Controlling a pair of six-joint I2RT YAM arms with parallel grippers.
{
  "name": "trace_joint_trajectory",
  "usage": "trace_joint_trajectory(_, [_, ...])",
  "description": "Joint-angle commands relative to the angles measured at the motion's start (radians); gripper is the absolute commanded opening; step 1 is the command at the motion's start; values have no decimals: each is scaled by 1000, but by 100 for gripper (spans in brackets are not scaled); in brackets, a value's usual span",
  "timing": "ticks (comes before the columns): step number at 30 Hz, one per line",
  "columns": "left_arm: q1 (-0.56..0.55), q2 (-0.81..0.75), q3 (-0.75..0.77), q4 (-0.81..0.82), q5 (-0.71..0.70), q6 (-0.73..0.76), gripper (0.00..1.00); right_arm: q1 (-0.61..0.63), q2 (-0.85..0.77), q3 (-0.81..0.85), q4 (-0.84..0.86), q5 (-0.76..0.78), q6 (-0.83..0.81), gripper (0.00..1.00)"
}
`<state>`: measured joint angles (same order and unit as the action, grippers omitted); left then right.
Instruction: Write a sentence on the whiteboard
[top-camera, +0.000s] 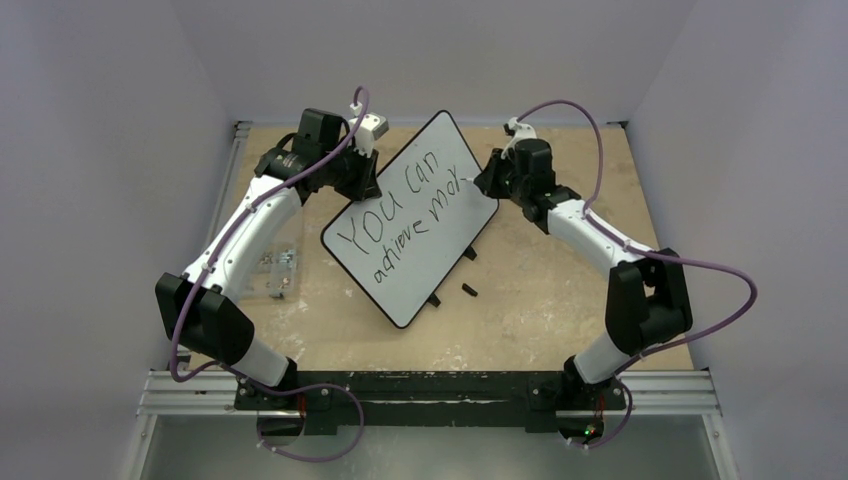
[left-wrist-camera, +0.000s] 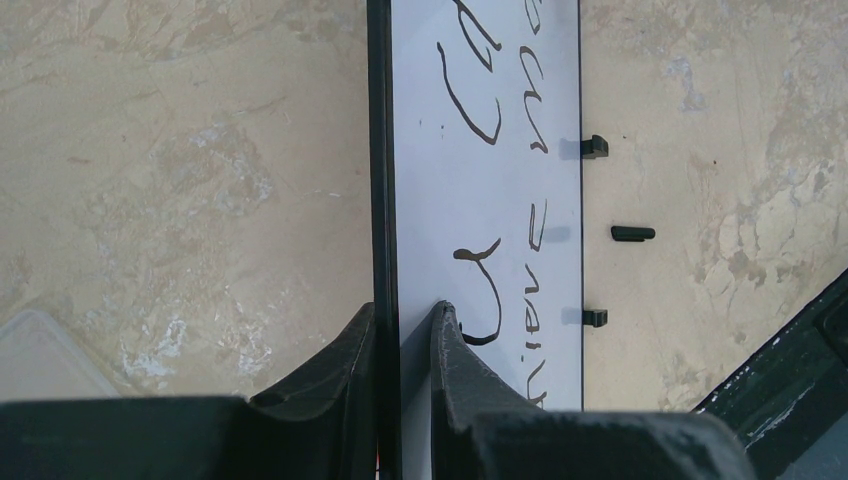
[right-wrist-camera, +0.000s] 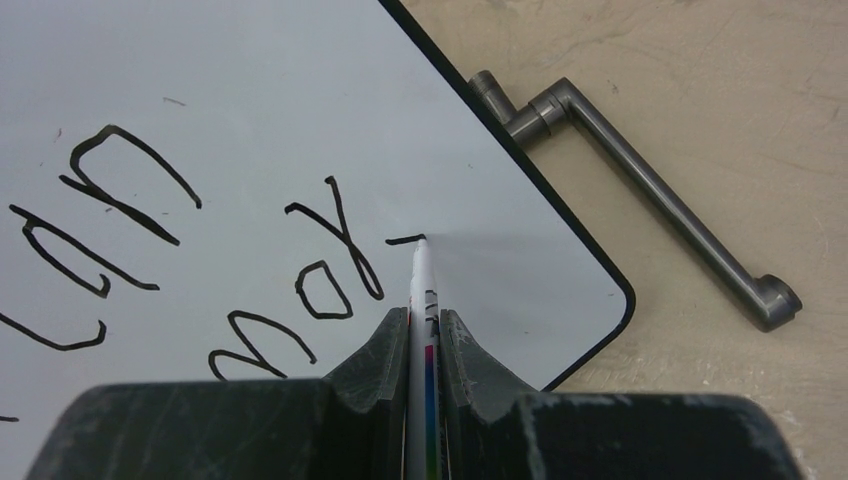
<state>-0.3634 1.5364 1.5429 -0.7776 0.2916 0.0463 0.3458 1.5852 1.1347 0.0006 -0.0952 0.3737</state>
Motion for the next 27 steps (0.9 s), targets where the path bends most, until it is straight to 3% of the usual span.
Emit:
trace_joint_trajectory(1, [-14, 7, 4, -26, -156, 152, 0, -9, 22, 68, 8, 5, -5, 0])
trace_joint_trajectory(14, [-16, 5, 3, -26, -158, 153, 0, -15, 61, 134, 1, 1, -2, 0])
trace_joint_trajectory(27, [-19, 6, 3, -27, -160, 153, 0, -15, 16, 93, 14, -70, -2, 0])
